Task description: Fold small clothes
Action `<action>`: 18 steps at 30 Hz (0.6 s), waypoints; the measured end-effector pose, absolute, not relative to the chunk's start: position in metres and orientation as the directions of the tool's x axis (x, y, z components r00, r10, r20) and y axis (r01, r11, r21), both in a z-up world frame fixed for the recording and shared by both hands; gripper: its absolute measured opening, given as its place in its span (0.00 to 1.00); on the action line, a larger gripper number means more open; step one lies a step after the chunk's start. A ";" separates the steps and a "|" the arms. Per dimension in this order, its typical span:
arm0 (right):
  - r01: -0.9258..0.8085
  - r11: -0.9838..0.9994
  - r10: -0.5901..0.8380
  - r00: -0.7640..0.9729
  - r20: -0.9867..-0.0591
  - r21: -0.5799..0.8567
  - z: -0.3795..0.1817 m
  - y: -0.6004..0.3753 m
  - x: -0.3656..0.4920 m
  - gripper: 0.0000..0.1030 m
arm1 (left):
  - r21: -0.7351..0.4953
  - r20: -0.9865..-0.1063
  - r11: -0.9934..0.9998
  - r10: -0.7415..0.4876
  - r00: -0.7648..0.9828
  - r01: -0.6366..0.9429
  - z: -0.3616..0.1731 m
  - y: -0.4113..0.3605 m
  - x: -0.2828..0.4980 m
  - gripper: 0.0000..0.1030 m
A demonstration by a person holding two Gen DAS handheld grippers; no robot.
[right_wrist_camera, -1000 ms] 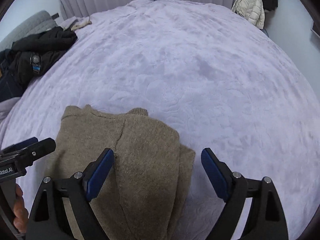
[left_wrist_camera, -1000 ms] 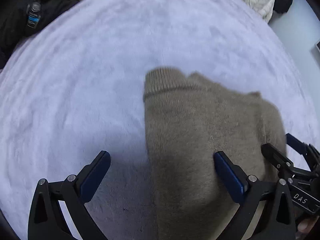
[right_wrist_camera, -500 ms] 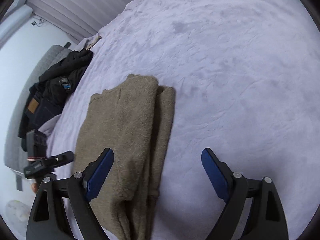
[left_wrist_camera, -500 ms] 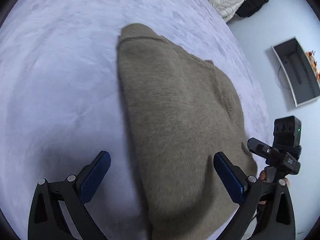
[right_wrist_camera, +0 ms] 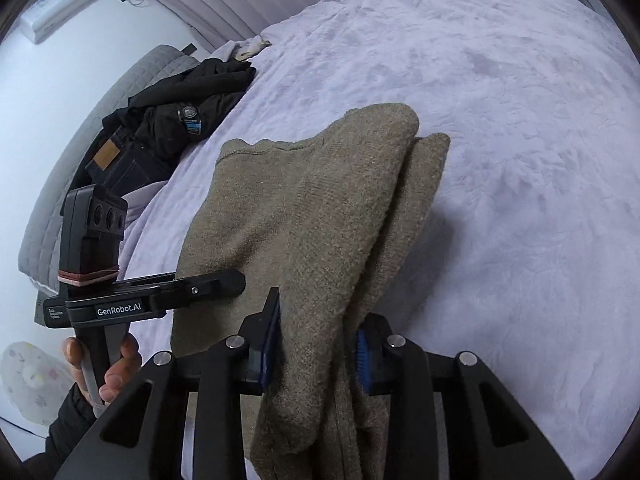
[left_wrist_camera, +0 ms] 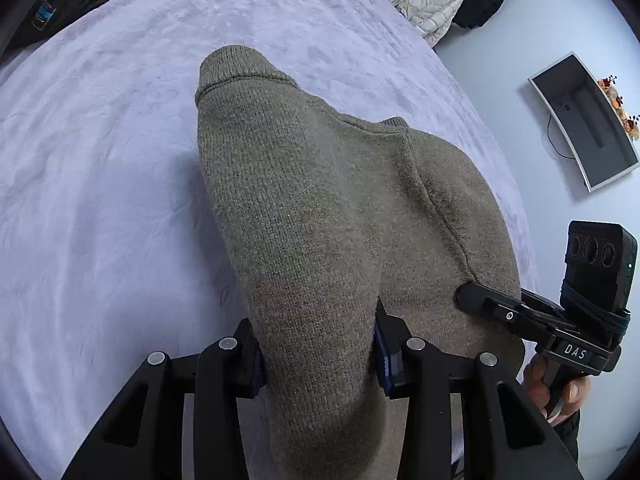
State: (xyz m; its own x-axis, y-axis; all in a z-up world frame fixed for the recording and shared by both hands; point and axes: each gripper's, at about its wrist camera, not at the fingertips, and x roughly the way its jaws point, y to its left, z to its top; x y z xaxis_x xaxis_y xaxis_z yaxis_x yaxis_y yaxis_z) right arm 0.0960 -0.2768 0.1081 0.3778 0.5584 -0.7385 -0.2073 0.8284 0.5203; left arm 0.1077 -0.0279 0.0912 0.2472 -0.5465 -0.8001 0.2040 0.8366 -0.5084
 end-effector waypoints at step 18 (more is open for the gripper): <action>-0.233 0.860 0.506 0.273 -0.819 0.454 0.063 -0.234 -0.025 0.46 | -0.441 -0.848 0.887 -0.462 0.259 0.139 0.041 0.025 -0.016 0.82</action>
